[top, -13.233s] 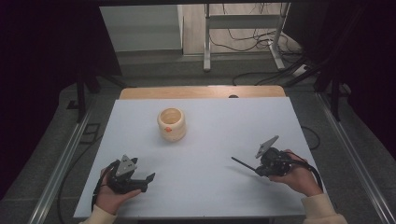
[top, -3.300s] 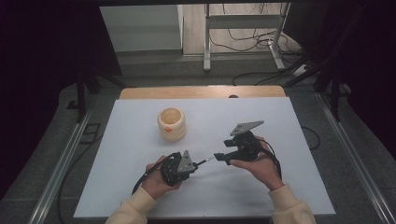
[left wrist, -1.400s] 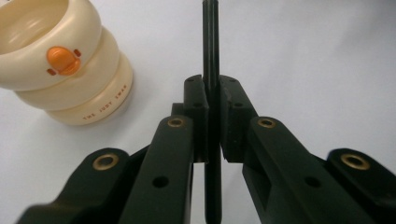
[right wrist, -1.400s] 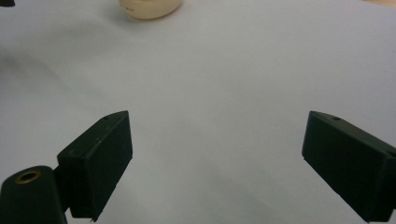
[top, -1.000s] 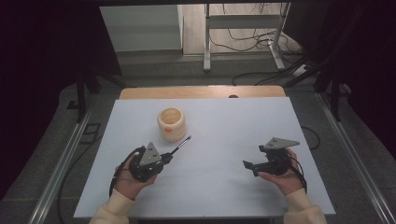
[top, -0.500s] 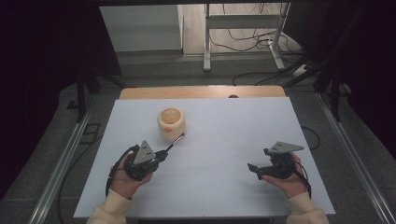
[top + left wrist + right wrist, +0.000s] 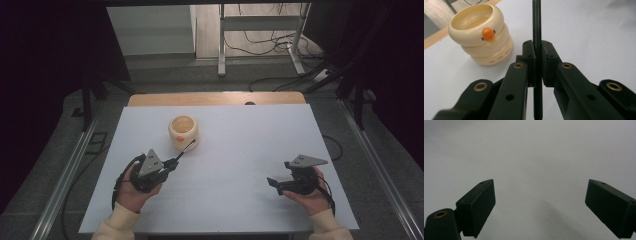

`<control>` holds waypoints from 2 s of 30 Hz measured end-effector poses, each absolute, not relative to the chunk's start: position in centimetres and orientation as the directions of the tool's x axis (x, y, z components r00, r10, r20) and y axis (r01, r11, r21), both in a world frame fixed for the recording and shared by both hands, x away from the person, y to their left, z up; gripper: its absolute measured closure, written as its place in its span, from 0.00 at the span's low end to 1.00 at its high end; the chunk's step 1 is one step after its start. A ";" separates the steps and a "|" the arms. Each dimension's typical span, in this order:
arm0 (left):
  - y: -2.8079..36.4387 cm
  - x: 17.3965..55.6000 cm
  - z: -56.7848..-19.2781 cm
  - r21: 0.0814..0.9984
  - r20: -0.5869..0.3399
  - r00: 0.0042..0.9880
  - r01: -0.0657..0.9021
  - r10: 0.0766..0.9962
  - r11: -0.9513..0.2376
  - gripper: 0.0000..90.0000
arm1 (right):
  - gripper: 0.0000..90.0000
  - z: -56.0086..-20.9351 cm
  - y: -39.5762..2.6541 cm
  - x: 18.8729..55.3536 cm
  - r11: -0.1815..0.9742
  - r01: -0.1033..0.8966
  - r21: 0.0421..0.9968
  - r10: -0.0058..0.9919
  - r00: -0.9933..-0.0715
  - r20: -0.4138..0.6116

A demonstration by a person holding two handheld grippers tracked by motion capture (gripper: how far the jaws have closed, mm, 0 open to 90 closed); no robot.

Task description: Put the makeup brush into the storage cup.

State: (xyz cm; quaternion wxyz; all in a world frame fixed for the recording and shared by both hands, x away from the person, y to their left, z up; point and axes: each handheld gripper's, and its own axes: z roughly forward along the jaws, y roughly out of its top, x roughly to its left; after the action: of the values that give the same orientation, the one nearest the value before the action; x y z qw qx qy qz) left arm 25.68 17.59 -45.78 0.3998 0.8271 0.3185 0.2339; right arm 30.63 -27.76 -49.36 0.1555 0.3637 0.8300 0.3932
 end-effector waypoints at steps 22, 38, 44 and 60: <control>17.7 26.1 -45.3 0.838 0.140 0.665 0.315 0.734 -0.445 0.92 | 0.10 -49.5 -27.7 30.8 0.435 0.483 0.760 0.723 -0.691 0.026; 17.3 27.1 -44.4 0.875 0.080 0.657 0.313 0.749 -0.368 0.92 | 0.10 -49.7 -27.7 30.9 0.441 0.485 0.755 0.722 -0.691 0.022; 17.4 27.5 -44.2 0.883 0.058 0.652 0.320 0.756 -0.344 0.92 | 0.10 -49.6 -27.9 30.9 0.427 0.492 0.759 0.729 -0.683 0.032; 17.6 28.9 -43.8 0.894 0.018 0.645 0.332 0.764 -0.301 0.92 | 0.10 -49.8 -27.6 30.9 0.446 0.491 0.749 0.726 -0.687 0.018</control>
State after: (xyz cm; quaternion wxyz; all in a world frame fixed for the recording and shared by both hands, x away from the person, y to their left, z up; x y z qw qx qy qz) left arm 28.88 17.64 -43.79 0.4732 0.7736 0.3543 0.2281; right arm 30.91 -27.63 -49.77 0.1545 0.3639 0.8361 0.3804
